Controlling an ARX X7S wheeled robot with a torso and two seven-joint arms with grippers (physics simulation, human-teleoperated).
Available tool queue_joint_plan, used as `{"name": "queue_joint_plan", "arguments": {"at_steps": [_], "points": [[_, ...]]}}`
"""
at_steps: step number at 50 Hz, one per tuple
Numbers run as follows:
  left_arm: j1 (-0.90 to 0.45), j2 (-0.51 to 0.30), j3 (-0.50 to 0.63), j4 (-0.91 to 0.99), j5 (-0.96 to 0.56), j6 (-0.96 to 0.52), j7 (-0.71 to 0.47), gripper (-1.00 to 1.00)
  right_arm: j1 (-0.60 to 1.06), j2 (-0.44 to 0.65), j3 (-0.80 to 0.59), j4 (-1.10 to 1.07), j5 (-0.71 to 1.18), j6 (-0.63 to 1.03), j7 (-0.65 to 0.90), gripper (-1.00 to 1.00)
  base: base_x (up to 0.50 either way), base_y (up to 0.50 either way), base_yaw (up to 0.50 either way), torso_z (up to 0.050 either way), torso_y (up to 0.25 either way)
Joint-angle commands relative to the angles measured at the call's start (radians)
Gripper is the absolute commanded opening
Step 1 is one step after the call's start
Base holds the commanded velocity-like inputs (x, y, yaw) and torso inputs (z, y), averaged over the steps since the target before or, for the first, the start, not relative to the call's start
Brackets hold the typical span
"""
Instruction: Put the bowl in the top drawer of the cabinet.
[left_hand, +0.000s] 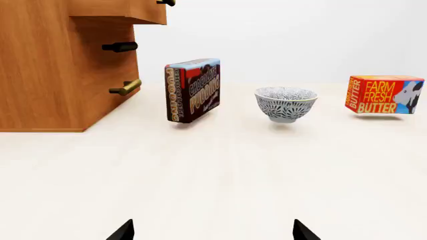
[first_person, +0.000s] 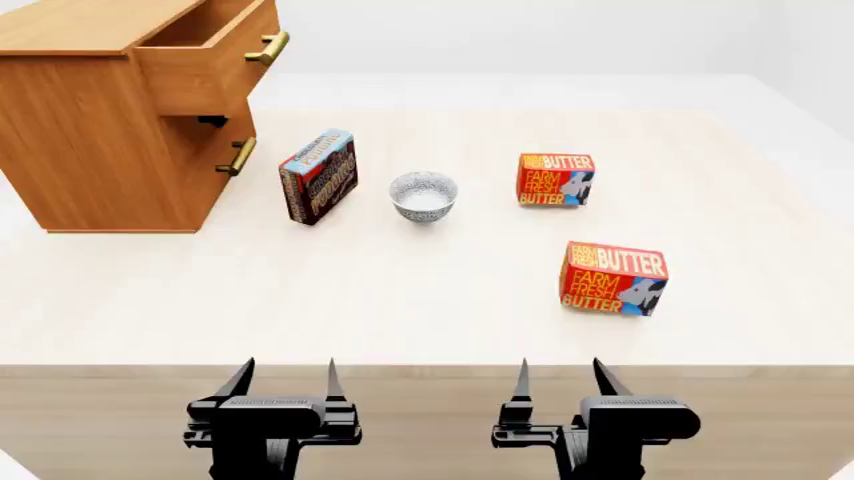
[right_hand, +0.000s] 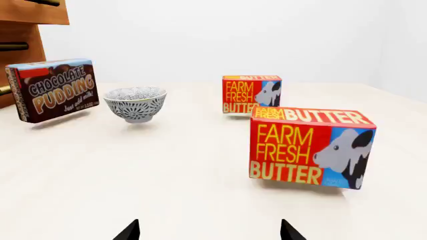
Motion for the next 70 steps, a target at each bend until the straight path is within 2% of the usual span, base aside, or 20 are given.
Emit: {"name": "queue_joint_plan", "arguments": {"at_steps": [1,10,57,70], "points": [[-0.001,-0.016,0.018,-0.002,-0.017,0.0,-0.018,1.0,0.0,0.016,-0.02,0.001,0.014,-0.001,0.02,1.0,0.0,0.0,0.0,0.0,0.0],[-0.003,-0.042,0.045,-0.001,-0.061,-0.002,-0.043,1.0,0.001,0.044,-0.051,0.002,0.048,-0.006,0.046,1.0,0.0,0.0,0.0,0.003,0.0],[-0.003,-0.104,0.114,0.004,-0.136,0.004,-0.105,1.0,0.004,0.103,-0.12,0.005,0.111,-0.018,0.117,1.0,0.0,0.0,0.0,0.05,0.0],[-0.005,-0.116,0.128,0.002,-0.149,0.004,-0.118,1.0,0.009,0.118,-0.143,0.006,0.106,-0.007,0.133,1.0,0.0,0.37,0.0,0.0,0.0]]}}
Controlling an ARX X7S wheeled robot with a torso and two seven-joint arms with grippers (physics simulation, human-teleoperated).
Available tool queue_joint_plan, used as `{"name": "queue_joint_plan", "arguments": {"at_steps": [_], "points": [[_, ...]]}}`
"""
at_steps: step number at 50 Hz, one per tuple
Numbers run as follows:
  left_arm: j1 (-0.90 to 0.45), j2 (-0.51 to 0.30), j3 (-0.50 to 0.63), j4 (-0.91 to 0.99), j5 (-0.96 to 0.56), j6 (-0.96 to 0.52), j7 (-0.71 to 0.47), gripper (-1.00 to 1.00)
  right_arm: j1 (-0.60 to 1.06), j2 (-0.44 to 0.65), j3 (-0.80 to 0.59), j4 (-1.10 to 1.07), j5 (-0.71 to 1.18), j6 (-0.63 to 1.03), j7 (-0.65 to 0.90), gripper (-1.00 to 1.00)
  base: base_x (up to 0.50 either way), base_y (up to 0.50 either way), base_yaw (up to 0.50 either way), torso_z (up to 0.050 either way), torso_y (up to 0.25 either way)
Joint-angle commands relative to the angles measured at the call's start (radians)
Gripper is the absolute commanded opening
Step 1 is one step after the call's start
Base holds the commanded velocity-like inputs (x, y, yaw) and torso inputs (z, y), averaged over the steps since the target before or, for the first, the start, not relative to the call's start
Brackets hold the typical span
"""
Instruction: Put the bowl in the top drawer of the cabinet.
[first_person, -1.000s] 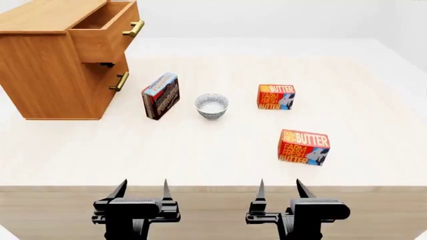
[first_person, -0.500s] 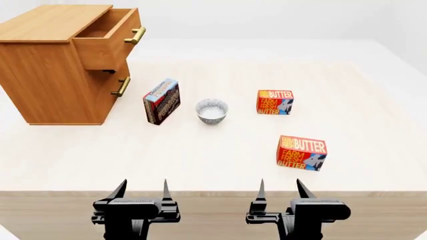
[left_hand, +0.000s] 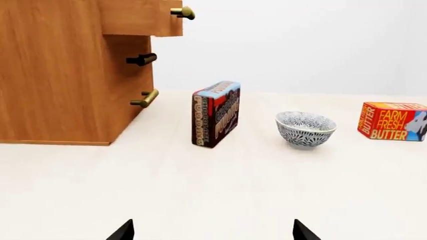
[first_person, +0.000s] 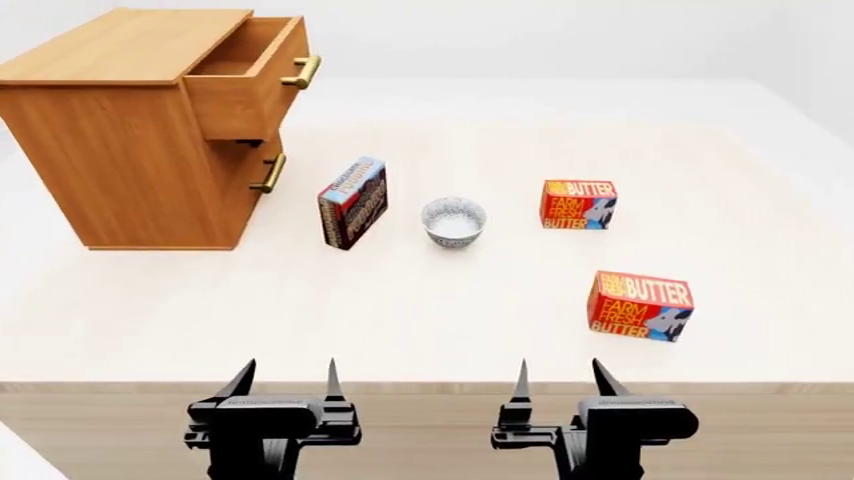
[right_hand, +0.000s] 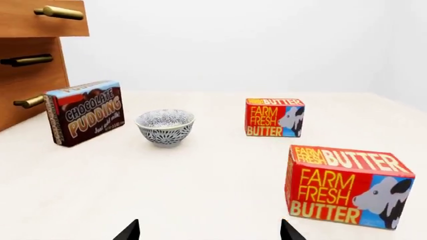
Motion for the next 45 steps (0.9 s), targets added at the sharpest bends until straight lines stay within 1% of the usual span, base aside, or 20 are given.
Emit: {"name": "queue_joint_plan", "arguments": {"at_steps": [1,12,18,22,24,25,32,38,45], "points": [[-0.001,-0.012,0.012,0.0,-0.013,0.0,-0.011,1.0,-0.001,0.009,-0.013,-0.001,0.017,-0.01,0.007,1.0,0.0,0.11,0.0,0.0,0.0],[-0.003,-0.02,0.02,-0.002,-0.016,0.004,-0.029,1.0,0.001,0.017,-0.02,-0.001,0.028,-0.013,0.018,1.0,0.0,0.0,0.0,0.0,0.0],[0.004,-0.033,0.022,0.034,-0.015,-0.014,-0.041,1.0,0.001,0.026,-0.021,-0.036,0.05,0.019,0.017,1.0,0.0,0.0,0.0,0.0,0.0],[0.019,-0.055,0.013,0.158,-0.024,-0.094,-0.063,1.0,-0.001,0.04,-0.019,-0.18,0.078,0.138,0.035,1.0,0.0,0.0,0.0,0.0,0.0],[0.023,-0.064,-0.01,0.272,-0.058,-0.21,-0.093,1.0,0.003,0.051,-0.019,-0.284,0.093,0.22,0.05,1.0,0.0,0.0,0.0,0.0,0.0],[0.024,-0.07,-0.015,0.313,-0.064,-0.243,-0.101,1.0,0.008,0.054,-0.018,-0.322,0.099,0.257,0.059,1.0,0.0,0.0,0.0,0.0,0.0],[0.029,-0.12,-0.022,0.567,-0.082,-0.408,-0.145,1.0,0.038,0.068,-0.022,-0.543,0.136,0.447,0.105,1.0,0.0,0.0,0.0,0.0,0.0],[0.009,-0.142,-0.032,0.678,-0.113,-0.513,-0.163,1.0,0.056,0.079,-0.018,-0.685,0.166,0.547,0.133,1.0,0.0,0.0,0.0,0.0,0.0],[-0.003,-0.157,-0.029,0.747,-0.123,-0.568,-0.177,1.0,0.067,0.086,-0.017,-0.753,0.182,0.59,0.149,1.0,0.0,0.0,0.0,0.0,0.0]]}}
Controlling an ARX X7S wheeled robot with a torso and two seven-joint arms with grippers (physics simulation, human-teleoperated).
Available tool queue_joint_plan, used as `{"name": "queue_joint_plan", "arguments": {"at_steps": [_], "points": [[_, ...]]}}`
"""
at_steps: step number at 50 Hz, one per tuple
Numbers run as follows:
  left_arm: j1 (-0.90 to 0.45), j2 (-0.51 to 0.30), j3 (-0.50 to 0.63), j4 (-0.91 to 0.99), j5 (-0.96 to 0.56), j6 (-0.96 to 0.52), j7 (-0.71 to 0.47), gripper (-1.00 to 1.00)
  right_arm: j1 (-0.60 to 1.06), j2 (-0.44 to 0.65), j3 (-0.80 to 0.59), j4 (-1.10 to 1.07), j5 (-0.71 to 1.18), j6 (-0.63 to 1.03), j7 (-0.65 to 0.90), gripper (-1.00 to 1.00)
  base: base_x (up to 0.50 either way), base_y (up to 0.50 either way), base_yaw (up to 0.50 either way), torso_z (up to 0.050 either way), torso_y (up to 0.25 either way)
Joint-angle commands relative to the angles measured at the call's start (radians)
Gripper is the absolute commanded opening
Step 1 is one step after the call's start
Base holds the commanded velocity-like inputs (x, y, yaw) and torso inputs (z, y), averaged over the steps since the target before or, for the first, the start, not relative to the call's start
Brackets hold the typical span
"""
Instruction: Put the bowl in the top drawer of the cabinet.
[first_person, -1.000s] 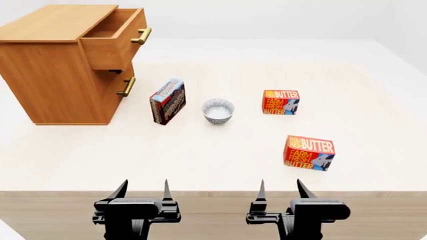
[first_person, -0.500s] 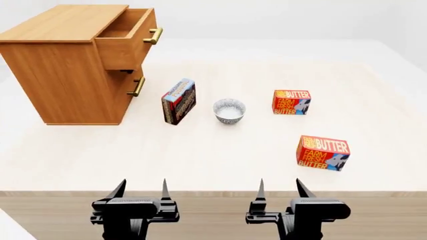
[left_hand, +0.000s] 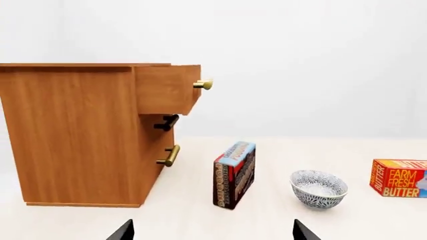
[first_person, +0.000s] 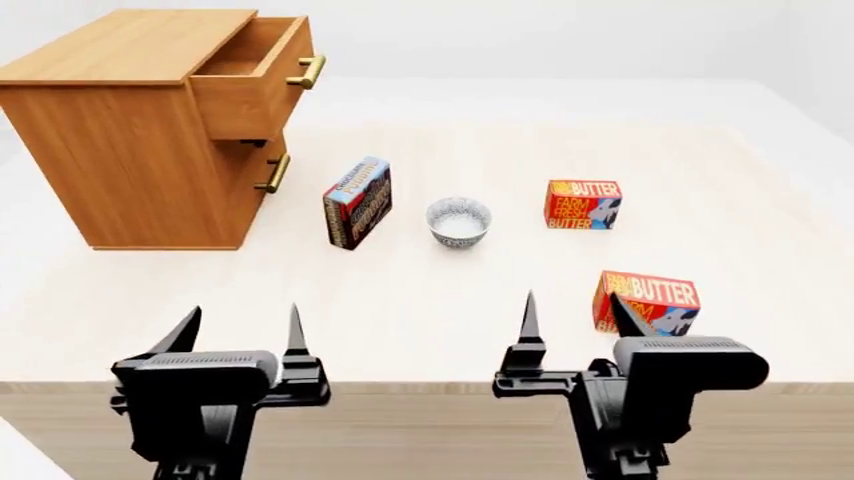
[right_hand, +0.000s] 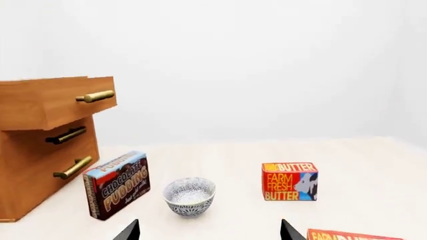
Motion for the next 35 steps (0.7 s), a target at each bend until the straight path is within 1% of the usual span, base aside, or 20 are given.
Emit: {"name": "queue_joint_plan", "arguments": {"at_steps": [1,10,35], "points": [[-0.014,-0.036,-0.003,0.184,-0.029,-0.146,-0.035,1.0,0.02,0.017,0.002,-0.185,0.04,0.133,0.037,1.0,0.0,0.0,0.0,0.0,0.0],[-0.009,-0.049,0.02,0.206,-0.015,-0.154,-0.041,1.0,0.012,0.029,-0.005,-0.215,0.05,0.135,0.037,1.0,0.03,0.0,0.0,0.0,0.0],[-0.001,-0.051,-0.003,0.218,-0.059,-0.166,-0.051,1.0,0.027,0.046,-0.023,-0.247,0.066,0.167,0.058,1.0,0.5,0.0,0.0,0.0,0.0]]}}
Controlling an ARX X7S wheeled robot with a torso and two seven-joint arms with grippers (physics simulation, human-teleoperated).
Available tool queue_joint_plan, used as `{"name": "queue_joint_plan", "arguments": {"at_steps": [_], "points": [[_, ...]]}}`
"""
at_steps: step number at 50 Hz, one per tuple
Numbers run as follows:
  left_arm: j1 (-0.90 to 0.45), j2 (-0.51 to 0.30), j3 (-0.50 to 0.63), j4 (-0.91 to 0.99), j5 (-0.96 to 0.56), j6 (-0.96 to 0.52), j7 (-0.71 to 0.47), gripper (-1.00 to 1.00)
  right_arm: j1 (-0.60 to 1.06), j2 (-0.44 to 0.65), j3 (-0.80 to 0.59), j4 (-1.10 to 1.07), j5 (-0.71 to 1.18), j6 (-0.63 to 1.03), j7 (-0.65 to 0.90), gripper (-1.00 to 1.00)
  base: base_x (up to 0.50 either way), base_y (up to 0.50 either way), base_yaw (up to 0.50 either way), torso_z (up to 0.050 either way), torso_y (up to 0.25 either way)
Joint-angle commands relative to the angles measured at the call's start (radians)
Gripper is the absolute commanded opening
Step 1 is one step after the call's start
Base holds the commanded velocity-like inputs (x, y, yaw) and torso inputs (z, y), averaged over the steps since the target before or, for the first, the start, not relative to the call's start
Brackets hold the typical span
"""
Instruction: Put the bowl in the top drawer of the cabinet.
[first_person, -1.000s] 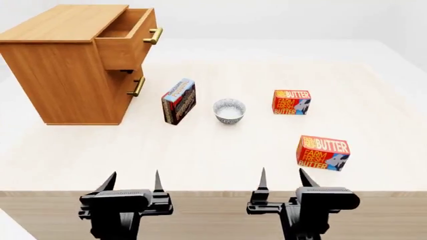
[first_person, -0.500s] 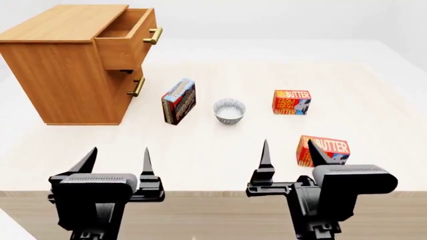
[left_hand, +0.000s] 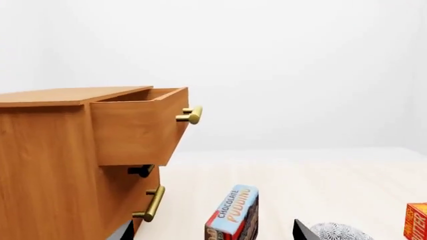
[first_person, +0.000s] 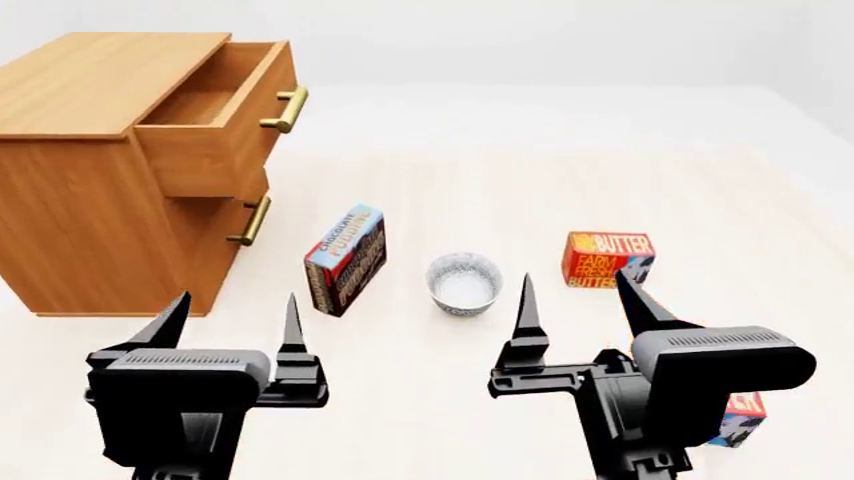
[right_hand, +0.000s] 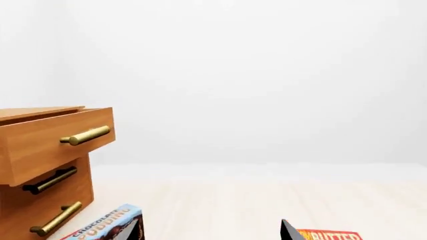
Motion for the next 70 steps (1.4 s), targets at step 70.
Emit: {"name": "queue_joint_plan", "arguments": {"at_steps": [70], "points": [[-1.494,0.047,0.101,-0.845,-0.301,-0.762,0.013,1.0,-0.118,0.081,0.086,-0.125,0.12,-0.054,0.024,1.0,0.14,0.0,0.0,0.0,0.0]]}}
